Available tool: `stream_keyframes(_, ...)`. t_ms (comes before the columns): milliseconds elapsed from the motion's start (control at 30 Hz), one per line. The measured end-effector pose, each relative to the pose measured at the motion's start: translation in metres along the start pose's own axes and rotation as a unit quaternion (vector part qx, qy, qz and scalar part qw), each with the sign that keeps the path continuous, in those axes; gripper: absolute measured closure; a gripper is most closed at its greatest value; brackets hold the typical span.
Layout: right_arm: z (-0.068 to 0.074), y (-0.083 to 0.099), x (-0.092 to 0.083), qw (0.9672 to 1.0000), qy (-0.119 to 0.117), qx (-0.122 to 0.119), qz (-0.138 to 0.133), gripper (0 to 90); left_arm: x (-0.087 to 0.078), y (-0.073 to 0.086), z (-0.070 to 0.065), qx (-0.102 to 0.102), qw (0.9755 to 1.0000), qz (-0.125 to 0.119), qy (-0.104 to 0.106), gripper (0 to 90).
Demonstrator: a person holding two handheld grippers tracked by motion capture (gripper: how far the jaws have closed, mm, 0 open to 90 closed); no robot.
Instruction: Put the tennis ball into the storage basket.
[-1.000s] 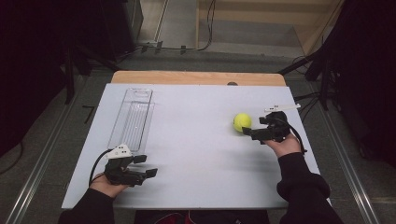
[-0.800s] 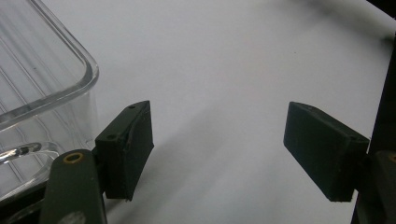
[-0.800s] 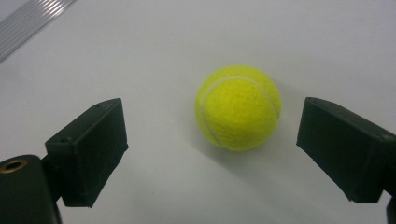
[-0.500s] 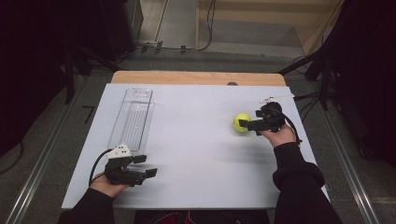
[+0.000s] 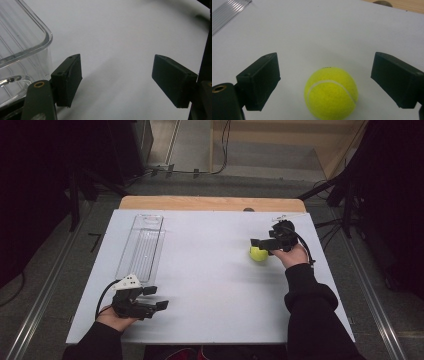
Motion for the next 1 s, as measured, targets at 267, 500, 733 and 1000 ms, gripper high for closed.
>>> stream_keyframes(267,-0.004,-0.001,0.01,0.9998,0.018,-0.003,0.003,6.7,-0.001,0.0,0.0,0.0,1.0,-0.001,0.0,24.4)
stream_keyframes(500,-0.008,0.003,0.012,0.9999,0.014,0.006,-0.008,6.8,-0.002,0.0,0.0,0.001,1.0,-0.001,0.0,24.4)
stream_keyframes(733,-0.011,0.014,0.018,0.9998,0.013,0.014,0.001,6.8,-0.003,-0.001,0.0,-0.001,1.0,-0.005,-0.001,24.4)
stream_keyframes(1000,-0.014,0.028,0.027,0.9996,0.018,0.018,0.015,6.8,-0.003,-0.001,0.0,0.001,1.0,-0.004,0.001,24.4)
Point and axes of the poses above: each handheld gripper's, and its own axes: x roughly forward along the jaws, y roughly out of its underside, z roughly to its left, the point moved 5 cm from there along x, roughly forward along the jaws, and after that the axes turned 15 degrees about -y, right-handed, at the moved point
